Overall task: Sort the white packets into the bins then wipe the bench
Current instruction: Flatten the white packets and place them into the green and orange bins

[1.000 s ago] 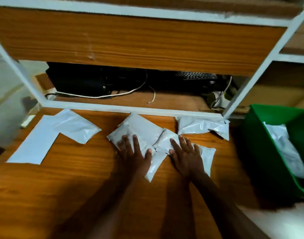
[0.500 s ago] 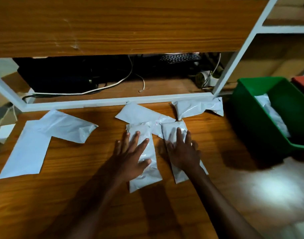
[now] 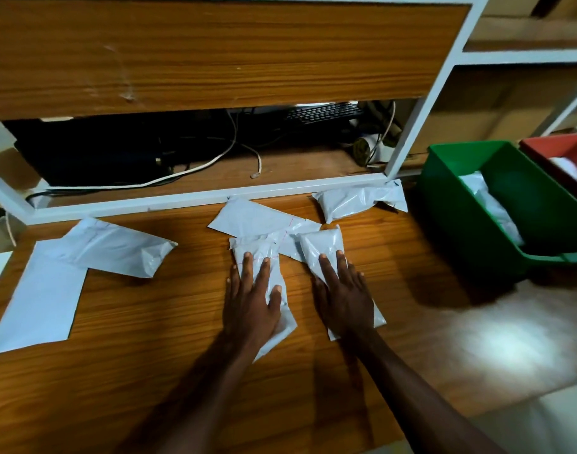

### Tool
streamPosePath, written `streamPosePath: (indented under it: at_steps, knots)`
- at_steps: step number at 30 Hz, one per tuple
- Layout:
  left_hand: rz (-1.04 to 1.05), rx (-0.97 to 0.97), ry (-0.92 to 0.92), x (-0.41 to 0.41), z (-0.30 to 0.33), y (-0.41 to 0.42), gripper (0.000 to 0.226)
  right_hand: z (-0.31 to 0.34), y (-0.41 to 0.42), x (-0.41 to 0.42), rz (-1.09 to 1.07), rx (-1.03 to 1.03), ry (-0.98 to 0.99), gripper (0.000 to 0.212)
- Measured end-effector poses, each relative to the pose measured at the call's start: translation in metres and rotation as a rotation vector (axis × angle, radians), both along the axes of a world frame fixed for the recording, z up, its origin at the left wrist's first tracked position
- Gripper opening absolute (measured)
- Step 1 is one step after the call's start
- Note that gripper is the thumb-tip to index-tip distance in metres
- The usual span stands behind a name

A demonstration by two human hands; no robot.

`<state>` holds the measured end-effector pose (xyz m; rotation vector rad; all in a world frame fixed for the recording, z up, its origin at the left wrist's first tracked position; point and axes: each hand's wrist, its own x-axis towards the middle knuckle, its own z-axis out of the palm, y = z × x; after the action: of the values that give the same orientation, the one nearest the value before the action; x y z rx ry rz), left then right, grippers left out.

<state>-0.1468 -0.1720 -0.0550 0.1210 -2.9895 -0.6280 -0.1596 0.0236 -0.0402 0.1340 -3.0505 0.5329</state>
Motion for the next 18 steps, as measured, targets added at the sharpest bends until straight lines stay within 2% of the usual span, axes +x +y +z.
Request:
streamPosePath:
  at_steps: [7, 10, 14, 18]
  knots:
    - [-0.029, 0.126, 0.107, 0.008, 0.009, 0.024, 0.061, 0.024, 0.021, 0.014, -0.083, -0.174, 0.142, 0.068]
    - [-0.057, 0.161, 0.163, 0.01, 0.021, 0.052, 0.06, 0.027, 0.04, 0.021, -0.109, -0.154, 0.172, 0.063]
    - [-0.035, 0.289, 0.161, 0.014, 0.028, 0.091, 0.057, 0.002, 0.066, 0.036, -0.056, -0.03, 0.073, 0.062]
    - [-0.026, 0.28, 0.162, 0.024, 0.021, 0.121, 0.055, -0.01, 0.094, 0.04, -0.017, -0.015, 0.06, 0.052]
